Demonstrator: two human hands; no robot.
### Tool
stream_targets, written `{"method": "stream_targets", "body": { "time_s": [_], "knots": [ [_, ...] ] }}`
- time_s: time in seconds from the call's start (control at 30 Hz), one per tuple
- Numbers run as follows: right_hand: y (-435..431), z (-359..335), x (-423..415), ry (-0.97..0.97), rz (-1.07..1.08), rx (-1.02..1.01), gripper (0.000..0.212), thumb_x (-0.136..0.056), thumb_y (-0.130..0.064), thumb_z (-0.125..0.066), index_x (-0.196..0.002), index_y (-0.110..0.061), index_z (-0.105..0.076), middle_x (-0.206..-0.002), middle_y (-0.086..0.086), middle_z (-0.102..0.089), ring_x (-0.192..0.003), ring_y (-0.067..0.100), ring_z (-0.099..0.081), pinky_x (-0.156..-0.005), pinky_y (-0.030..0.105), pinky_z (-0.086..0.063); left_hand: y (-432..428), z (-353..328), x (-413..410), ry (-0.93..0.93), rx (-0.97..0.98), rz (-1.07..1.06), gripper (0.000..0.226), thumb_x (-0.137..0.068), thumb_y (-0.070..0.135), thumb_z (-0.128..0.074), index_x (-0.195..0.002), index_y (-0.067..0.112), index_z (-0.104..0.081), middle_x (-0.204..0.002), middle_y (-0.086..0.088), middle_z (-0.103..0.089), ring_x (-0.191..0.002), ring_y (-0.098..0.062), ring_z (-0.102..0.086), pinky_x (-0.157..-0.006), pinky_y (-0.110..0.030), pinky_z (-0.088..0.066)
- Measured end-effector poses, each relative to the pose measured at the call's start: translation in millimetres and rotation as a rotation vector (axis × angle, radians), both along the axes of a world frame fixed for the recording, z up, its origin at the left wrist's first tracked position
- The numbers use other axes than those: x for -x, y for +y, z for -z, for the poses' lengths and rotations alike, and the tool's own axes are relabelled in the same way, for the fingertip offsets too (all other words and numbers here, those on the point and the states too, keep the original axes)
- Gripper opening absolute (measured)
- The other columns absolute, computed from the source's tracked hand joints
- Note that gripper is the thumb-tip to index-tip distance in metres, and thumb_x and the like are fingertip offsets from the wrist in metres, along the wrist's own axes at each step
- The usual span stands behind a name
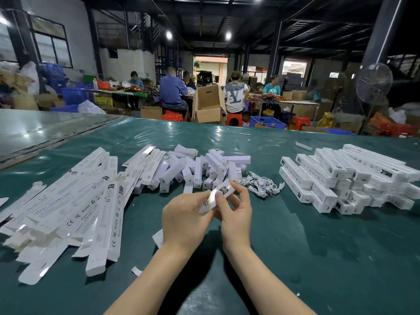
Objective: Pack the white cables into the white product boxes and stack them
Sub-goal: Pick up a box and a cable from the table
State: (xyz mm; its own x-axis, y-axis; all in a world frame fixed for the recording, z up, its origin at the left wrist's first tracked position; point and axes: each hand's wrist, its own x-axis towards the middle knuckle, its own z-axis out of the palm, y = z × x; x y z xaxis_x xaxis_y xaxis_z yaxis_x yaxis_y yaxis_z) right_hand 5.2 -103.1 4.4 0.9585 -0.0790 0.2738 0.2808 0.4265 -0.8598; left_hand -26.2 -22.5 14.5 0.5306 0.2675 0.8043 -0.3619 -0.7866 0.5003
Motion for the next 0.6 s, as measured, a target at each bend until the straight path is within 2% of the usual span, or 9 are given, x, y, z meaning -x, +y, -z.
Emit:
{"method": "stream_targets", "body": {
  "time_s": [0.03,0.07,0.1,0.17,0.23,0.3,0.37,0.47,0.6],
  "knots": [
    [0,0,0,0.008,0.016,-0.001,0.029,-0.087,0.004,-0.057,-0.093,-0.025,-0.056,-0.081,0.004,-0.061,-0.061,0.004,-0.061,-0.054,0.019,-0.050,0,0,0,0.010,-0.005,-0.010,0.048,-0.056,0.018,-0.066,-0.099,0.027,-0.046,-0.086,0.007,-0.063,-0.075,-0.015,-0.054,-0.061,-0.032,-0.041],
    [0,-1,-1,0.021,0.029,-0.005,0.029,-0.086,0.004,-0.057,-0.092,-0.024,-0.057,-0.081,0.006,-0.061,-0.061,0.007,-0.060,-0.052,0.019,-0.050,-1,0,0,0.022,-0.015,-0.019,0.048,-0.056,0.018,-0.065,-0.099,0.026,-0.045,-0.070,0.002,-0.065,-0.072,-0.015,-0.055,-0.057,-0.032,-0.042],
    [-1,-1,-3,0.041,0.037,-0.016,0.028,-0.086,0.004,-0.057,-0.090,-0.023,-0.058,-0.080,0.007,-0.061,-0.062,0.011,-0.058,-0.051,0.020,-0.050,-1,-1,1,0.040,-0.030,-0.020,0.044,-0.057,0.019,-0.067,-0.096,0.026,-0.050,-0.062,0.002,-0.066,-0.065,-0.014,-0.057,-0.054,-0.031,-0.044],
    [-3,-5,-6,0.096,0.038,-0.063,0.027,-0.086,0.007,-0.057,-0.086,-0.020,-0.060,-0.076,0.008,-0.063,-0.060,0.013,-0.057,-0.049,0.020,-0.049,1,-3,1,0.099,-0.054,0.024,0.022,-0.065,0.023,-0.073,-0.085,0.028,-0.067,-0.072,0.002,-0.071,-0.070,-0.019,-0.064,-0.059,-0.032,-0.051],
    [-9,-9,-10,0.148,0.045,-0.126,0.028,-0.085,0.010,-0.056,-0.083,-0.018,-0.061,-0.072,0.006,-0.064,-0.055,0.011,-0.059,-0.047,0.020,-0.049,3,-5,1,0.275,-0.036,0.126,0.026,-0.074,0.031,-0.073,-0.099,0.031,-0.070,-0.093,0.009,-0.072,-0.087,-0.012,-0.063,-0.072,-0.028,-0.048],
    [-20,-13,-15,0.180,0.054,-0.182,0.028,-0.085,0.010,-0.055,-0.082,-0.017,-0.061,-0.069,0.002,-0.066,-0.051,0.008,-0.061,-0.045,0.020,-0.050,7,-3,0,0.496,-0.074,0.177,0.029,-0.081,0.042,-0.062,-0.110,0.040,-0.062,-0.101,0.014,-0.069,-0.093,-0.011,-0.060,-0.076,-0.025,-0.045],
    [-32,-14,-19,0.181,0.043,-0.192,0.029,-0.086,0.008,-0.054,-0.083,-0.019,-0.062,-0.062,-0.004,-0.068,-0.050,0.006,-0.062,-0.045,0.021,-0.052,12,-1,-1,0.688,-0.105,0.248,0.015,-0.088,0.045,-0.050,-0.097,0.040,-0.062,-0.088,0.010,-0.067,-0.083,-0.014,-0.059,-0.069,-0.026,-0.043],
    [-43,-13,-23,0.189,-0.010,-0.164,0.029,-0.088,0.004,-0.052,-0.088,-0.023,-0.064,-0.059,-0.010,-0.067,-0.051,0.003,-0.062,-0.047,0.018,-0.051,11,1,-1,0.801,-0.020,0.426,0.024,-0.092,0.041,-0.048,-0.068,0.037,-0.053,-0.069,0.005,-0.064,-0.063,-0.009,-0.054,-0.061,-0.024,-0.039],
    [-50,-10,-26,0.198,-0.057,-0.182,0.021,-0.087,-0.001,-0.056,-0.093,-0.020,-0.064,-0.061,-0.009,-0.067,-0.052,0.004,-0.060,-0.049,0.018,-0.050,4,3,1,0.832,0.133,0.549,0.021,-0.091,0.037,-0.051,-0.072,0.032,-0.058,-0.060,0.009,-0.066,-0.054,-0.001,-0.059,-0.060,-0.017,-0.044]
  ]
}}
